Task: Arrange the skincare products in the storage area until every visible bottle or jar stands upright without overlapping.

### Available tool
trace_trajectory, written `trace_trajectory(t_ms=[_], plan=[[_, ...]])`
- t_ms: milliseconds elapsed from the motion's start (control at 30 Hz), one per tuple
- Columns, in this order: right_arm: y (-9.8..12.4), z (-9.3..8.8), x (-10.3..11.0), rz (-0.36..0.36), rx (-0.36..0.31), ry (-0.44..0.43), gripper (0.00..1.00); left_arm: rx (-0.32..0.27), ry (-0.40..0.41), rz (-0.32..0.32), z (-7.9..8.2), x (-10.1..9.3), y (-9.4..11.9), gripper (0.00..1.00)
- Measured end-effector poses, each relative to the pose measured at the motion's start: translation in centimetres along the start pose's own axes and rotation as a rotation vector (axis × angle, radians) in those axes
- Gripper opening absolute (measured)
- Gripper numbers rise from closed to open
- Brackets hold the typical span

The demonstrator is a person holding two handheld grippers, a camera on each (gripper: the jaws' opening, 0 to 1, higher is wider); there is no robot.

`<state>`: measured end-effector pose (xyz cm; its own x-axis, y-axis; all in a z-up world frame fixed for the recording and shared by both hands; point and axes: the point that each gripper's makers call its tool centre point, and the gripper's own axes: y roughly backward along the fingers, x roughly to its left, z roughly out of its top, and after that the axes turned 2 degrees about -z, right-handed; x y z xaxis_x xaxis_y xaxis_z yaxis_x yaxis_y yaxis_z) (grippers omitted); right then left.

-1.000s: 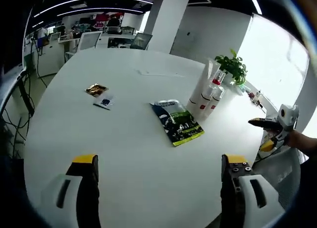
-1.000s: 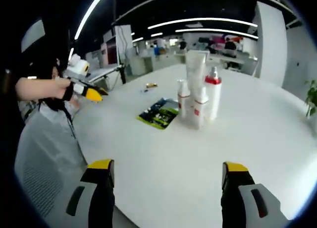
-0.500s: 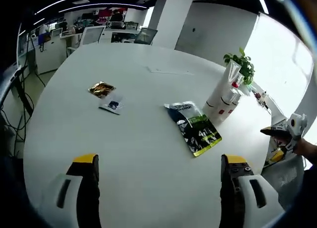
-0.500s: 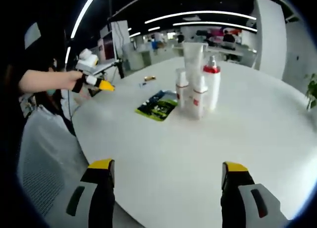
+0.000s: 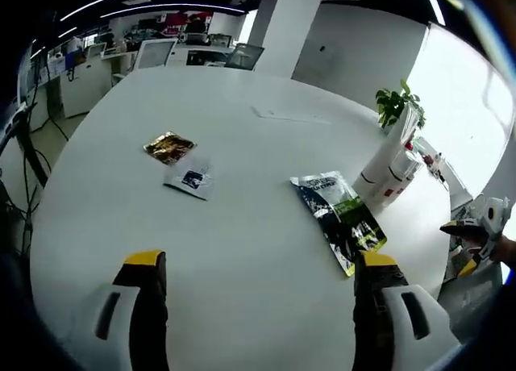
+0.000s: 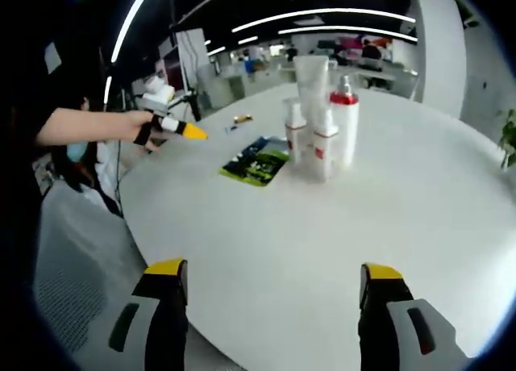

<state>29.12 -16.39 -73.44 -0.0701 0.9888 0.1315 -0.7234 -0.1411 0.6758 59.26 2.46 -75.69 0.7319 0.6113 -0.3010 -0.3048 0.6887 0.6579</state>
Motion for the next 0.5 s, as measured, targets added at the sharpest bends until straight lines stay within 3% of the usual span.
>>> trace_trajectory(t_ms=[233, 500], plan=[[0.0, -0.2, -0.4, -0.010, 0.000, -0.031, 0.91, -0.002, -0.014, 0.029, 1.4, 2.2, -1.8, 0.86], [0.0, -0.3, -0.5, -0.016, 0.005, -0.039, 0.91, 0.005, -0.128, 0.069, 4.5, 5.4, -4.0, 0.83]])
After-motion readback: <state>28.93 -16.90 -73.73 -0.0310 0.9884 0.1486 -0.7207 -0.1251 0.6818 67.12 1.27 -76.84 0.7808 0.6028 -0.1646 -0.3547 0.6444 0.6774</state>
